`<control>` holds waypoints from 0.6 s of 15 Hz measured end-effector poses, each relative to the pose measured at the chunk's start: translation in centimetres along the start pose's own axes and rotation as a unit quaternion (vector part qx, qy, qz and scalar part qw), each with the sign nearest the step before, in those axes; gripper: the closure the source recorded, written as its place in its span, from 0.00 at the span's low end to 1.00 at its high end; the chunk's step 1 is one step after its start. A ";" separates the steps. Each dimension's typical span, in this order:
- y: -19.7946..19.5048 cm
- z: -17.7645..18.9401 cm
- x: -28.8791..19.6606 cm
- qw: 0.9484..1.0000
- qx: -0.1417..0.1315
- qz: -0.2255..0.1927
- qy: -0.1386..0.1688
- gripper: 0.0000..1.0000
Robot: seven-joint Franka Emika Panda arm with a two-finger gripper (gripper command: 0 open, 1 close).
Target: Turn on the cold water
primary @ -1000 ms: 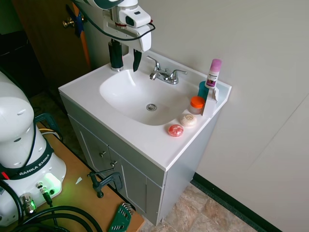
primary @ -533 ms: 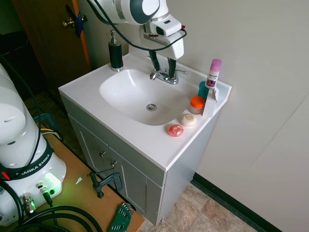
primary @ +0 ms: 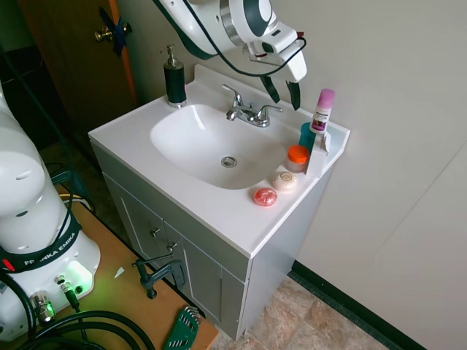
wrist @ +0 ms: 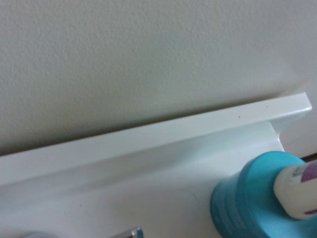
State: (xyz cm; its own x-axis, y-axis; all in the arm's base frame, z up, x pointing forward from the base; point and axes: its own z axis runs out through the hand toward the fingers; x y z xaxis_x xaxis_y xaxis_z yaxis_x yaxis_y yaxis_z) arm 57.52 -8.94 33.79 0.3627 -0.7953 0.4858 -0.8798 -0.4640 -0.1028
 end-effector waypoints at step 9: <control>-3.0 2.7 -0.8 1.000 -0.001 -0.008 0.008 0.00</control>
State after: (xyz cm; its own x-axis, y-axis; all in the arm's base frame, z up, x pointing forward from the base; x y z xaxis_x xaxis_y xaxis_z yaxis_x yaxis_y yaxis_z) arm 60.68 -7.99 31.33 0.3709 -0.7818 0.5013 -0.8752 -0.4748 -0.0930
